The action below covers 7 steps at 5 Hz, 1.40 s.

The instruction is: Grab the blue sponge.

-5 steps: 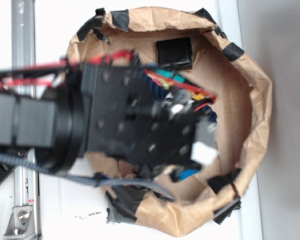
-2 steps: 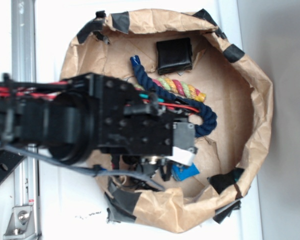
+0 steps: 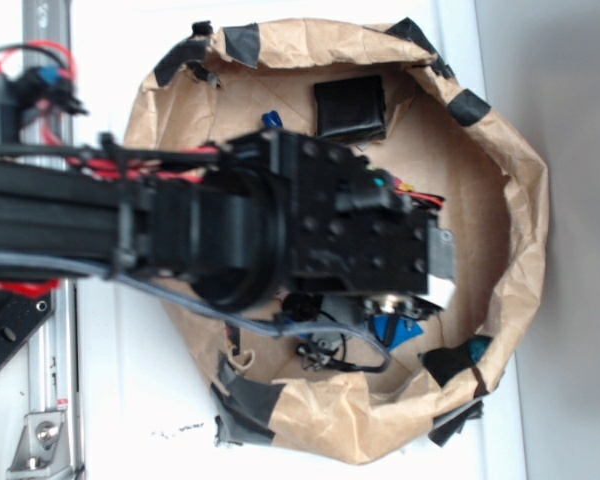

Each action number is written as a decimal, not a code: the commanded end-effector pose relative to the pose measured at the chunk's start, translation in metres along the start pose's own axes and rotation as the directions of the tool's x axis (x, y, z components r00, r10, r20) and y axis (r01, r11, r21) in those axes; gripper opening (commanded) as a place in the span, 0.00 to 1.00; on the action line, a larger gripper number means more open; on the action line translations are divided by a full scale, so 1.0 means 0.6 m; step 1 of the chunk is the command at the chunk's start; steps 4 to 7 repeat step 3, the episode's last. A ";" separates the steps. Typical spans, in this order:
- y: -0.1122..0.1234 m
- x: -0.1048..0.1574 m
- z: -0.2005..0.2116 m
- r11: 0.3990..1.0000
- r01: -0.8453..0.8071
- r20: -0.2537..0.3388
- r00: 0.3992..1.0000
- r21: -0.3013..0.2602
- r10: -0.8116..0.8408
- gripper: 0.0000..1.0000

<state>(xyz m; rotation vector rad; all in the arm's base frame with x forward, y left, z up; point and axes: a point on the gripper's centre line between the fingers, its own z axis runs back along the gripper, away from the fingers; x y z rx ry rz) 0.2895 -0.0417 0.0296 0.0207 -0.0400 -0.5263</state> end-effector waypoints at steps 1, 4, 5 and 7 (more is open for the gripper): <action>0.042 -0.034 0.175 0.969 -0.244 0.121 0.961 -0.047 0.248 0.00; 0.029 -0.050 0.234 0.948 -0.311 0.051 0.948 -0.065 0.315 0.00; 0.029 -0.050 0.234 0.948 -0.311 0.051 0.948 -0.065 0.315 0.00; 0.029 -0.050 0.234 0.948 -0.311 0.051 0.948 -0.065 0.315 0.00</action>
